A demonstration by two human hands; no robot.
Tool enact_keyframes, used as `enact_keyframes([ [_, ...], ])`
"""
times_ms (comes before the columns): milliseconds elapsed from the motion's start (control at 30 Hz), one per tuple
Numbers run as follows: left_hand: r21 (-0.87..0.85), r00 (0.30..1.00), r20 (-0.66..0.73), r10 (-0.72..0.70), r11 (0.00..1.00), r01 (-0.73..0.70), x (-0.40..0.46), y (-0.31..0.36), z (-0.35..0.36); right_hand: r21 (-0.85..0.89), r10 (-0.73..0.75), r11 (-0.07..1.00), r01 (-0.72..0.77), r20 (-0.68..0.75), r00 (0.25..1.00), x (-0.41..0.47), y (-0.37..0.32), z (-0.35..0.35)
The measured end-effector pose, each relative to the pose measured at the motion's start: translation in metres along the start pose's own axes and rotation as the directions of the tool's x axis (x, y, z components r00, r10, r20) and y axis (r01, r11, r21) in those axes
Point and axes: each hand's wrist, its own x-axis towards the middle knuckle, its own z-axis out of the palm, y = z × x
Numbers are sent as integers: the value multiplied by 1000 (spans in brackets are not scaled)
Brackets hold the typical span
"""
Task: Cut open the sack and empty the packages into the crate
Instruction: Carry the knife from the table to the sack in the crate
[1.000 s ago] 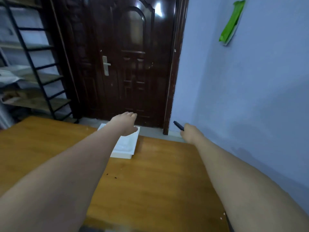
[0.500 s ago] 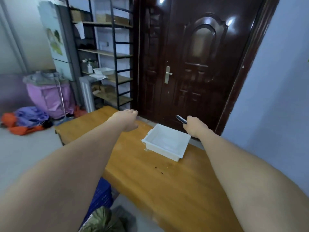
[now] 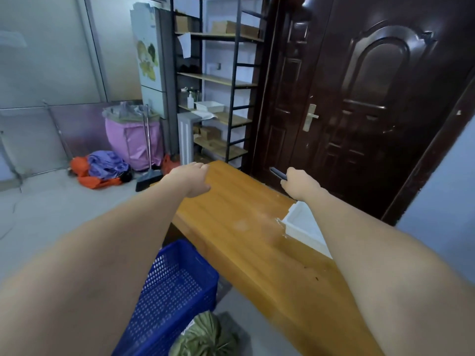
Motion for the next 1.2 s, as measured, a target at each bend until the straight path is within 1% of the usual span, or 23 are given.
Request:
enact_keyframes([
  [167,-18,1000,20,2,1000,-2,24,-84,16,25,29,999,-29,20,999,28,-73,36],
  [267,-48,999,52,3,999,-1,41,-117,36,15,51,999,-52,27,998,38,-103,62],
  [433,-97,983,174,53,995,-36,66,-130,91,-7,105,994,-105,80,991,42,-121,111],
  [567,-136,958,267,102,988,-68,75,-126,144,19,130,991,-136,193,973,40,-114,164],
  [633,-142,944,308,119,987,-78,76,-123,173,86,127,984,-155,264,956,35,-110,195],
  [700,-152,919,371,131,985,-80,79,-120,211,167,123,967,-190,348,929,32,-105,236],
  [800,-143,869,476,139,986,-80,80,-110,268,205,129,947,-246,459,879,26,-94,298],
  [900,-147,825,544,151,986,-83,84,-94,324,188,147,937,-295,553,820,22,-73,360],
  [1033,-181,759,632,157,982,-53,84,-65,393,138,169,928,-347,673,720,11,-40,437],
  [1133,-200,717,674,177,978,-54,76,-40,445,111,179,925,-363,715,675,-6,-14,484],
  [1200,-221,691,697,191,974,-46,68,-24,480,99,198,908,-408,757,623,-18,4,514],
])
